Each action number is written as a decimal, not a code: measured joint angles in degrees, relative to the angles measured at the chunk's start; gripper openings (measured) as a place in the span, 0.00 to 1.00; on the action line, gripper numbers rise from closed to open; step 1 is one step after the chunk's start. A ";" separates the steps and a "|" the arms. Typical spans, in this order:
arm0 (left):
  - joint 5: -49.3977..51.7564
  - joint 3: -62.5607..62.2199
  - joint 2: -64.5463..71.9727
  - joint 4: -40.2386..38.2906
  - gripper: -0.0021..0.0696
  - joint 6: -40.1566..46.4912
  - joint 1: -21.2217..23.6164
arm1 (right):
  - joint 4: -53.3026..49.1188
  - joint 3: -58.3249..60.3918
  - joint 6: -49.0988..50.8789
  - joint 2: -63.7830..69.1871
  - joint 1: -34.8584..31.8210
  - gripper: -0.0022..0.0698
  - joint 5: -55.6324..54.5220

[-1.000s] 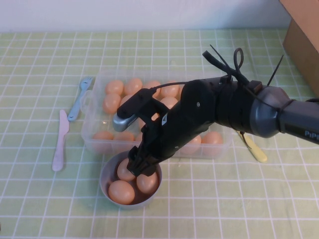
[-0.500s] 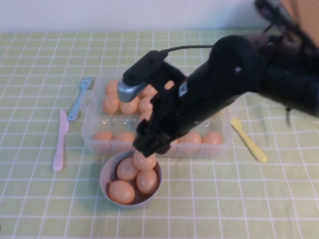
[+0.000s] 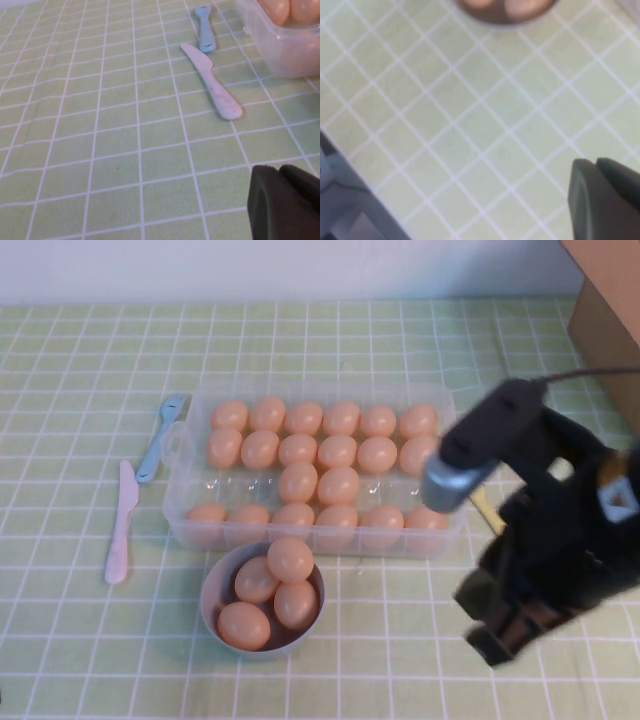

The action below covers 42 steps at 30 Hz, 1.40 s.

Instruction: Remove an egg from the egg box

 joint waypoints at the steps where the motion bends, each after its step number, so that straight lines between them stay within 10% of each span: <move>1: 0.00 0.00 0.00 0.00 0.02 0.00 0.00 | -0.12 1.41 0.09 -1.43 0.00 0.01 0.15; 24: 0.00 0.00 0.00 0.00 0.02 0.00 0.00 | -4.98 29.94 0.35 -27.08 -0.36 0.01 -5.09; 36: 0.00 0.00 0.00 0.00 0.02 0.00 0.00 | -5.62 63.37 0.48 -52.58 -26.32 0.01 -54.16; 42: 0.00 0.00 0.00 0.00 0.02 0.00 0.00 | -5.49 70.02 0.48 -63.52 -35.73 0.01 -59.39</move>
